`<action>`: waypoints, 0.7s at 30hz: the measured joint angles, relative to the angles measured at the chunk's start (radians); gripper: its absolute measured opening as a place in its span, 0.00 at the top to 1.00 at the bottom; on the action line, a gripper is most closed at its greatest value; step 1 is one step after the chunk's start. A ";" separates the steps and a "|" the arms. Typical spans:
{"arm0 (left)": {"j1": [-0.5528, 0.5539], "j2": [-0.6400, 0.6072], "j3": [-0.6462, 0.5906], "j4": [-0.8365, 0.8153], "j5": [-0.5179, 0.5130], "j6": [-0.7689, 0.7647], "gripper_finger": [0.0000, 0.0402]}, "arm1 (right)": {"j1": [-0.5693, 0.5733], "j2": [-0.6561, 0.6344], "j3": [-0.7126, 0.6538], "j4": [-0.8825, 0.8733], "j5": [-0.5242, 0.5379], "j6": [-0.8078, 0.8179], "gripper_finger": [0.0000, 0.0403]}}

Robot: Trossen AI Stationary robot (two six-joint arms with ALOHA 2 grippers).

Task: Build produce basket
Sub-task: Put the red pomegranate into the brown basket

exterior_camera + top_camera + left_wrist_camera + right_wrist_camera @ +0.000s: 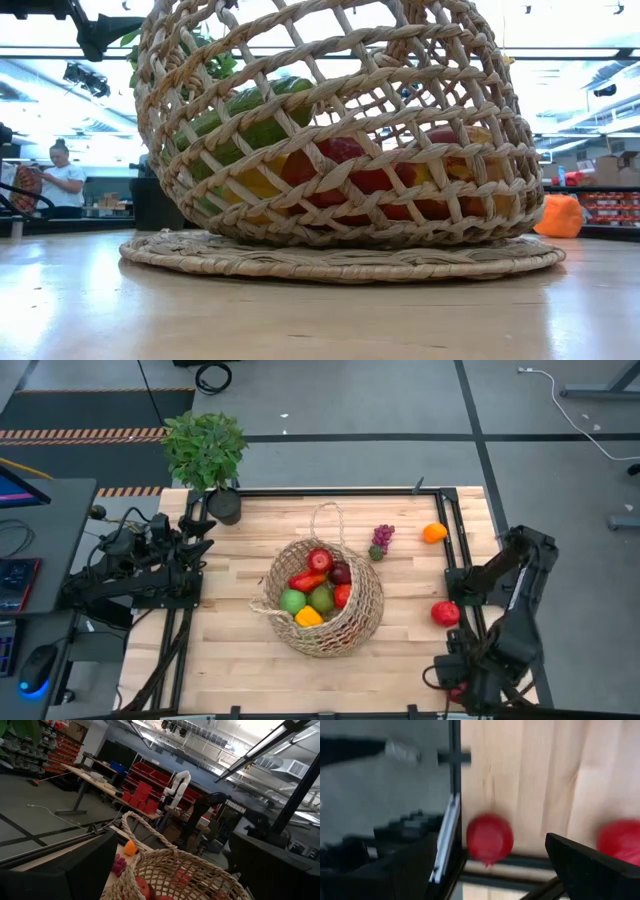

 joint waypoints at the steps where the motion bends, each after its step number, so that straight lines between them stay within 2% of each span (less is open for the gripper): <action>1: 0.000 0.000 0.000 0.000 0.000 0.000 0.03 | -0.002 0.000 -0.036 0.020 -0.029 0.001 0.07; 8: 0.000 0.000 0.000 0.000 0.000 0.000 0.03 | -0.023 0.000 -0.196 0.127 -0.139 0.001 0.02; 21: 0.000 0.000 0.000 0.000 0.000 0.000 0.03 | 0.053 0.000 -0.365 0.339 -0.039 0.028 0.01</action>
